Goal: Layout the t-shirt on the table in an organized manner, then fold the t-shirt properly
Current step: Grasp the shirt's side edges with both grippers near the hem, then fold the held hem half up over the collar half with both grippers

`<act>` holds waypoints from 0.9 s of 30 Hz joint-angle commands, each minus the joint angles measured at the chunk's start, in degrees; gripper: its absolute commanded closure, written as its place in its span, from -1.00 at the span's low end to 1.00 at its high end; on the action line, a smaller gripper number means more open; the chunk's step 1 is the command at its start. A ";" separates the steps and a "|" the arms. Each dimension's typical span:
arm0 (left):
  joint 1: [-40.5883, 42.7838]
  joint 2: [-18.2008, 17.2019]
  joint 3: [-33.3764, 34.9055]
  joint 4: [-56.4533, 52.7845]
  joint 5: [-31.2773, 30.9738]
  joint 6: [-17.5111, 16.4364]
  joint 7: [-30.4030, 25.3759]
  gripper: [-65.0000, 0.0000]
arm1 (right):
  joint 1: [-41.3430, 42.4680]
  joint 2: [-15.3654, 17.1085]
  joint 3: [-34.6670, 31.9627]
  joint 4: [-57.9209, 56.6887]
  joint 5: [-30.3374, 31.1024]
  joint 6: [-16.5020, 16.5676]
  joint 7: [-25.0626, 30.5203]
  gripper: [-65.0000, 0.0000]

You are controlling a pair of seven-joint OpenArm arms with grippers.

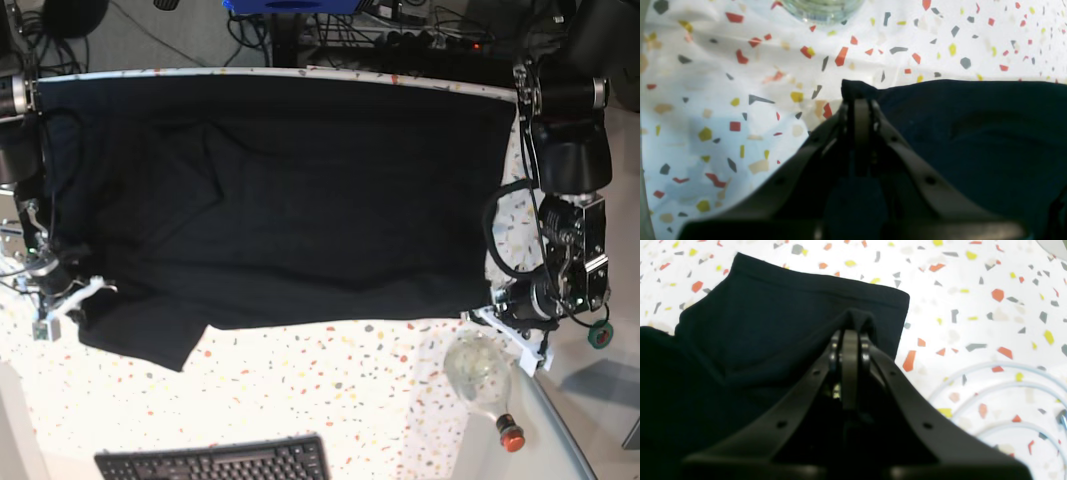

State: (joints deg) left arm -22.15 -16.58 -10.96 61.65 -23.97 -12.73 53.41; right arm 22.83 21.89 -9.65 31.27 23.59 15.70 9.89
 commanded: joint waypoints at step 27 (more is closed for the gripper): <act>15.69 -4.04 -5.35 20.77 -0.52 -3.58 7.91 1.00 | -10.57 4.97 14.00 19.50 0.80 6.58 -15.47 1.00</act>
State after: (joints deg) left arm -5.52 -19.40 -15.99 81.60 -24.69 -16.29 62.06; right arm 10.72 25.76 3.97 49.91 23.64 22.13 -7.97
